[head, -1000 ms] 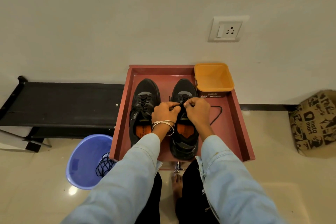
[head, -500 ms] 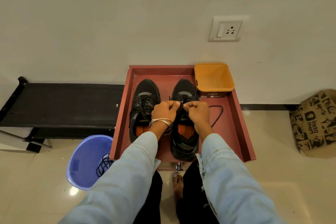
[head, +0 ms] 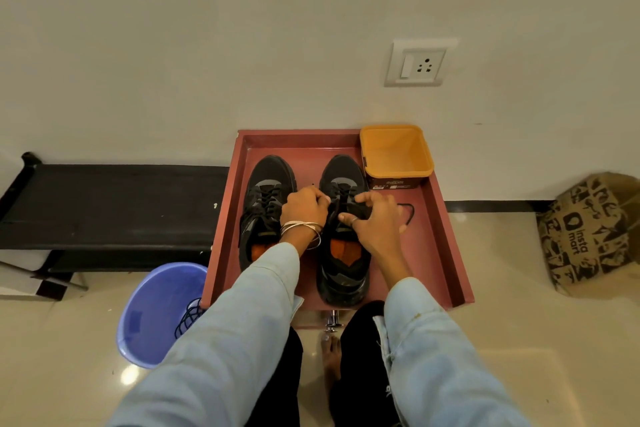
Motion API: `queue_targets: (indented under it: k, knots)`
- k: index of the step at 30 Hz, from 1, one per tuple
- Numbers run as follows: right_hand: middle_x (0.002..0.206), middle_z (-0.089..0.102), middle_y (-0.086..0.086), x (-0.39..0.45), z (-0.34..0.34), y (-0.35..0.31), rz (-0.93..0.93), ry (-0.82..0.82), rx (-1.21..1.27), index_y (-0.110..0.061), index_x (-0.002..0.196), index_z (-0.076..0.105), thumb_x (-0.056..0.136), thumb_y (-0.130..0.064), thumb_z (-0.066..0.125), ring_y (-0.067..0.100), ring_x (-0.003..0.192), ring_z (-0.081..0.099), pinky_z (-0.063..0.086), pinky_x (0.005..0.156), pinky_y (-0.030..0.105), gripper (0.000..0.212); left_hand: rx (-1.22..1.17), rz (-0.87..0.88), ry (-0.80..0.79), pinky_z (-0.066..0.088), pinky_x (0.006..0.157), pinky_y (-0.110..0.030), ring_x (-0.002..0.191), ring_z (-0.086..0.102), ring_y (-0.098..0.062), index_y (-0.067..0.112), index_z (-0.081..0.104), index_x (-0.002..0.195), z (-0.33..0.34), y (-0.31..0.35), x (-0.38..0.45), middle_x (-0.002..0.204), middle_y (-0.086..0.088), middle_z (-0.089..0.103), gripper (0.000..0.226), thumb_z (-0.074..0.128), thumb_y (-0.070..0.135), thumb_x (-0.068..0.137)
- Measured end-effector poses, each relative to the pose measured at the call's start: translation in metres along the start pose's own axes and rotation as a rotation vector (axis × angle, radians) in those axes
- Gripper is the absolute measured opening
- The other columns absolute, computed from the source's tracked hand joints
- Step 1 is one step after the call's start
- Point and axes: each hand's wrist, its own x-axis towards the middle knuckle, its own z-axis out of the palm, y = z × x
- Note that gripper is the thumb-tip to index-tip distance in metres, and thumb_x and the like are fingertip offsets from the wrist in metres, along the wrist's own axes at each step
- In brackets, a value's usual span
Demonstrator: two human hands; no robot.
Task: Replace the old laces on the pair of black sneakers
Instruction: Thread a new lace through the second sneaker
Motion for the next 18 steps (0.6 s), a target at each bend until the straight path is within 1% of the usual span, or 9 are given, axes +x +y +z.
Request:
queue_targets:
  k: [2, 4, 6, 8, 10, 13, 15, 17, 18]
  knots:
    - [0.111, 0.048, -0.003, -0.014, -0.005, 0.002, -0.036, 0.044, -0.214, -0.023, 0.104, 0.06, 0.078, -0.04, 0.074, 0.017, 0.111, 0.04, 0.03, 0.089, 0.039, 0.035, -0.101, -0.07, 0.001, 0.053, 0.074, -0.038, 0.083, 0.065, -0.032, 0.01, 0.068, 0.085, -0.004, 0.001, 0.001, 0.09, -0.013, 0.069, 0.024, 0.056, 0.029, 0.091]
    - [0.113, 0.053, 0.004, -0.026, -0.005, 0.005, -0.026, 0.039, -0.29, -0.015, 0.107, 0.06, 0.085, -0.041, 0.066, 0.024, 0.11, 0.047, 0.032, 0.09, 0.04, 0.035, -0.295, -0.166, 0.028, 0.056, 0.075, -0.042, 0.075, 0.066, -0.031, 0.005, 0.068, 0.073, -0.012, 0.007, -0.001, 0.079, -0.015, 0.07, 0.029, 0.056, 0.025, 0.091]
    - [0.115, 0.057, 0.011, -0.029, -0.001, 0.007, 0.004, 0.028, -0.366, -0.008, 0.113, 0.06, 0.09, -0.041, 0.059, 0.03, 0.108, 0.052, 0.04, 0.091, 0.042, 0.041, -0.652, -0.311, 0.043, 0.057, 0.074, -0.043, 0.066, 0.065, -0.028, 0.007, 0.064, 0.066, -0.024, 0.02, 0.0, 0.071, -0.013, 0.068, 0.029, 0.054, 0.017, 0.091]
    - [0.115, 0.058, 0.015, -0.034, -0.002, 0.004, 0.032, 0.0, -0.382, -0.004, 0.114, 0.06, 0.093, -0.04, 0.054, 0.032, 0.107, 0.053, 0.045, 0.089, 0.042, 0.042, -1.098, -0.432, 0.013, 0.055, 0.068, -0.039, 0.061, 0.062, -0.023, 0.004, 0.06, 0.077, -0.05, 0.035, -0.003, 0.071, -0.01, 0.064, 0.021, 0.049, 0.009, 0.094]
    - [0.112, 0.058, 0.017, -0.036, -0.003, 0.0, 0.045, -0.023, -0.406, -0.003, 0.109, 0.062, 0.094, -0.039, 0.052, 0.033, 0.104, 0.055, 0.046, 0.086, 0.04, 0.04, -1.472, -0.432, 0.008, 0.056, 0.071, -0.04, 0.062, 0.064, -0.023, 0.003, 0.056, 0.088, -0.084, 0.053, -0.004, 0.071, -0.01, 0.063, 0.013, 0.047, 0.008, 0.096]
    - [0.105, 0.06, 0.016, -0.036, -0.003, 0.0, 0.048, -0.045, -0.432, -0.004, 0.103, 0.063, 0.095, -0.039, 0.051, 0.033, 0.098, 0.057, 0.047, 0.079, 0.037, 0.037, -1.874, -0.23, 0.014, 0.052, 0.057, -0.034, 0.039, 0.049, -0.016, 0.009, 0.049, 0.076, -0.137, 0.075, -0.006, 0.053, -0.004, 0.054, 0.023, 0.042, 0.011, 0.098]
    - [0.102, 0.062, 0.016, -0.033, -0.002, 0.001, 0.049, -0.063, -0.441, -0.005, 0.101, 0.063, 0.094, -0.037, 0.051, 0.033, 0.095, 0.058, 0.048, 0.075, 0.036, 0.035, -1.862, -0.002, -0.009, 0.038, 0.044, -0.022, 0.035, 0.035, -0.011, 0.013, 0.048, 0.073, -0.158, 0.084, -0.011, 0.052, 0.0, 0.048, 0.026, 0.041, 0.014, 0.098]
    - [0.101, 0.063, 0.016, -0.029, 0.0, 0.001, 0.055, -0.081, -0.444, -0.006, 0.101, 0.064, 0.094, -0.035, 0.052, 0.033, 0.094, 0.06, 0.05, 0.075, 0.036, 0.032, -1.51, 0.104, -0.002, 0.03, 0.038, -0.019, 0.037, 0.034, -0.008, 0.013, 0.056, 0.076, -0.154, 0.082, -0.013, 0.056, 0.003, 0.049, 0.021, 0.047, 0.016, 0.095]
    - [0.102, 0.063, 0.016, -0.027, 0.001, 0.001, 0.062, -0.089, -0.441, -0.006, 0.103, 0.064, 0.093, -0.033, 0.053, 0.033, 0.095, 0.06, 0.051, 0.076, 0.036, 0.03, -1.211, 0.132, 0.011, 0.036, 0.04, -0.021, 0.042, 0.041, -0.008, 0.014, 0.061, 0.078, -0.141, 0.076, -0.013, 0.059, 0.004, 0.053, 0.017, 0.053, 0.017, 0.093]
